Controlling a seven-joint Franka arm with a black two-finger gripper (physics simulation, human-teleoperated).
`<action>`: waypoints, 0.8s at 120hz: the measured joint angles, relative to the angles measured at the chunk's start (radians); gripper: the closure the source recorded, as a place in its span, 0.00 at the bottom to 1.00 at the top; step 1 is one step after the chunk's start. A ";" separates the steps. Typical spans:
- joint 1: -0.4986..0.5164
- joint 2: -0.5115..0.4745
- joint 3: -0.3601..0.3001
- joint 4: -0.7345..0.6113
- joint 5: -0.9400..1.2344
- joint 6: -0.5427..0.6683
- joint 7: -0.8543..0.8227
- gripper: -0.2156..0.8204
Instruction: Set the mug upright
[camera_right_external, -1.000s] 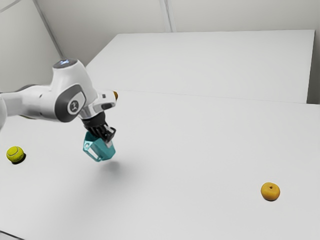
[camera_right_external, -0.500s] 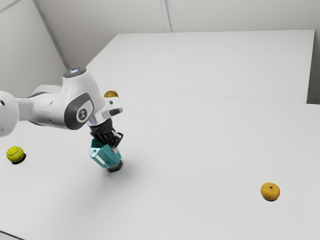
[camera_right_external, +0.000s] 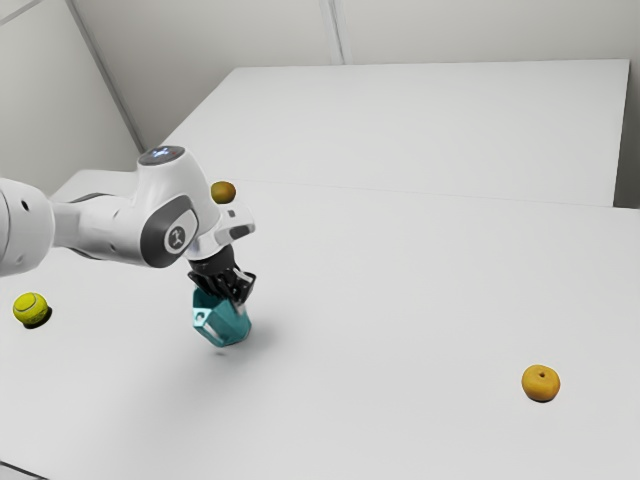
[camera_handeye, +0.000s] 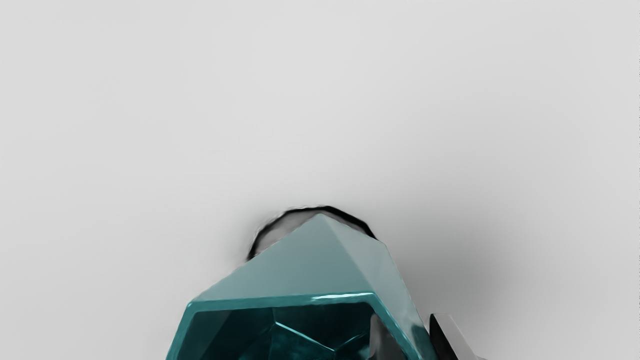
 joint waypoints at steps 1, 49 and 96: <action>0.000 0.000 0.000 0.000 0.000 0.000 0.000 0.81; -0.011 -0.065 0.000 0.007 -0.007 0.002 0.002 0.35; -0.010 -0.094 -0.007 0.236 -0.010 -0.206 0.004 0.24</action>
